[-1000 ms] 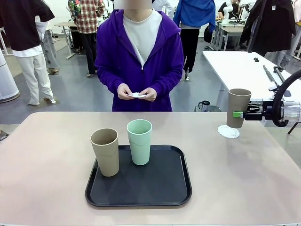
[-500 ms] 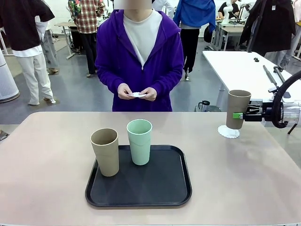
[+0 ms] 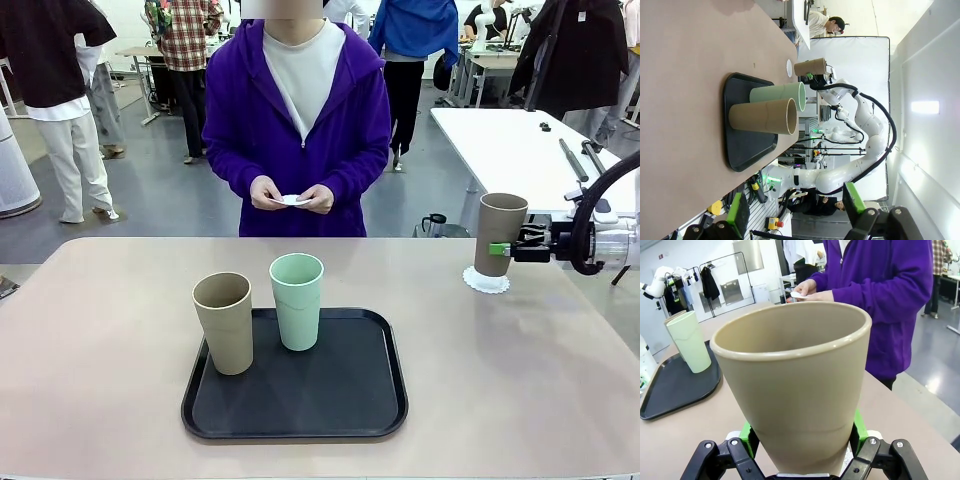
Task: Place coasters on the table and set cups on them.
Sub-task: Pick up one Reusable plastic cup and place it on a coaster set by the human.
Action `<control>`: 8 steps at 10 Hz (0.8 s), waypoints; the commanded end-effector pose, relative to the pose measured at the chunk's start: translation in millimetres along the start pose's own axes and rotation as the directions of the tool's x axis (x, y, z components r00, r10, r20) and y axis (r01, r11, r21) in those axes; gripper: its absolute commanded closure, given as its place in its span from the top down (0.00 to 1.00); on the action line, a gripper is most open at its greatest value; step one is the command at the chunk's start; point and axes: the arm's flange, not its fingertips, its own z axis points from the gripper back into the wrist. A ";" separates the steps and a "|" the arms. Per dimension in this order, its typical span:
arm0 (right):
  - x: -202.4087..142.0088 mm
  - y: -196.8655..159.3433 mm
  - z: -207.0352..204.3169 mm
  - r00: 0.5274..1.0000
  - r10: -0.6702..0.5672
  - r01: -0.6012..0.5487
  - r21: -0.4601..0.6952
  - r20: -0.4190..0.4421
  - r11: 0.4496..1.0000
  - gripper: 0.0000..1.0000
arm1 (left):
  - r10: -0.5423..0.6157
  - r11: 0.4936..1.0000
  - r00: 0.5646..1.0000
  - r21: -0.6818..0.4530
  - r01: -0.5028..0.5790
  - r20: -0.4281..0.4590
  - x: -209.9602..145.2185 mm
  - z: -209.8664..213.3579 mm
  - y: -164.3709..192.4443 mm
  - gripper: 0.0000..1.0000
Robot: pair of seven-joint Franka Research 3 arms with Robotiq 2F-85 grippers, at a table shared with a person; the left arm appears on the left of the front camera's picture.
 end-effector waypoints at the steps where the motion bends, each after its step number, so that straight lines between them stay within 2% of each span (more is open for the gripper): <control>1: -4.2 -6.9 -3.5 0.999 0.027 -0.027 -0.015 0.030 1.000 0.85 | -0.004 1.000 1.000 -0.008 0.005 0.006 -1.3 1.5 -0.3 1.00; 8: -19.5 -6.8 -3.7 0.999 0.017 -0.018 0.014 0.040 1.000 0.85 | -0.004 1.000 1.000 -0.008 0.005 0.006 -1.3 1.5 -0.3 1.00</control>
